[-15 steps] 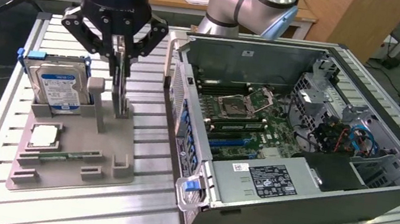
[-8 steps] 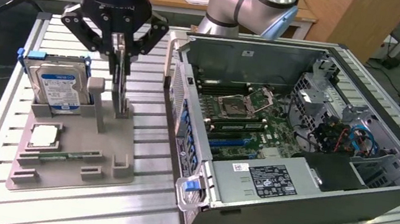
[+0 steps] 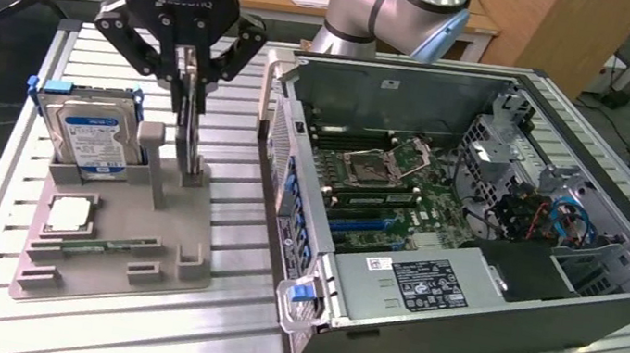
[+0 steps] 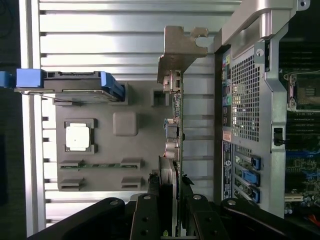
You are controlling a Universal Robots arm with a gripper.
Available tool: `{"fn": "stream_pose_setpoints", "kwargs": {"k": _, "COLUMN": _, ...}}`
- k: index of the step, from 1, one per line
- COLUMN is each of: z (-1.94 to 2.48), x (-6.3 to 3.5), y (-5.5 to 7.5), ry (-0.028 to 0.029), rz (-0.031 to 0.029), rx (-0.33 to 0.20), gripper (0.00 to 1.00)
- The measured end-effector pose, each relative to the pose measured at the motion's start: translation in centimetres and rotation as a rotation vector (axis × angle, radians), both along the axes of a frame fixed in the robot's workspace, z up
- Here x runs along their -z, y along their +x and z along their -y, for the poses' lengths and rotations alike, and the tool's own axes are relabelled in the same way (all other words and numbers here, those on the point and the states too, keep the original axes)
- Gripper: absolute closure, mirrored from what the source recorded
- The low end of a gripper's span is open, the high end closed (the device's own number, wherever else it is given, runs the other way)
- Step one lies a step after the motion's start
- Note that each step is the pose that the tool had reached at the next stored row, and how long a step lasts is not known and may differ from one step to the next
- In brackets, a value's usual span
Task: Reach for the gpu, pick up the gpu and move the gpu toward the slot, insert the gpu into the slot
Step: 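Pick up the gpu and move the gpu toward the slot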
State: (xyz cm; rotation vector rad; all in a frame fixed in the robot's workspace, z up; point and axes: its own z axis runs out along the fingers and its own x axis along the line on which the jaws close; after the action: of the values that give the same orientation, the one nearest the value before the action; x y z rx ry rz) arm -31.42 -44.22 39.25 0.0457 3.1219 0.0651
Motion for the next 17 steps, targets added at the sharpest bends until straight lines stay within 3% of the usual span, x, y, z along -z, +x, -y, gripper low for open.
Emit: {"fn": "stream_pose_setpoints", "kwargs": {"k": 17, "z": 0.00, "x": -1.12, "y": 0.0, "ry": -0.0001, "rz": -0.0001, "rx": 0.002, "gripper": 0.74}}
